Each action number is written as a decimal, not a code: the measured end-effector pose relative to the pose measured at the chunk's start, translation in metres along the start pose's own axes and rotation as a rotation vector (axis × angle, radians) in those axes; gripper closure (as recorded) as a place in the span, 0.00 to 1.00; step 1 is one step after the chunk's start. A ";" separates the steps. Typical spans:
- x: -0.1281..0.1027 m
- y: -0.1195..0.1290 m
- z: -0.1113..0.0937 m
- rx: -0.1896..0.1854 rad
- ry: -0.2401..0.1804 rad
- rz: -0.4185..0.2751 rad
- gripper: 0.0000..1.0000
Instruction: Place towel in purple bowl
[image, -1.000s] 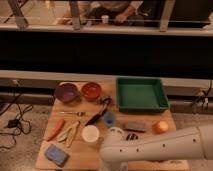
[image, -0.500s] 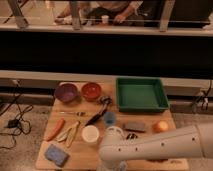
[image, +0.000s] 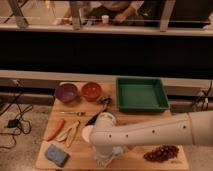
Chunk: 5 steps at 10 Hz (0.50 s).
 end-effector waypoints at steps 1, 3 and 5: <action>0.007 -0.005 -0.014 0.001 0.028 0.009 0.94; 0.027 -0.007 -0.046 -0.004 0.095 0.036 0.94; 0.046 -0.008 -0.072 -0.009 0.158 0.065 0.94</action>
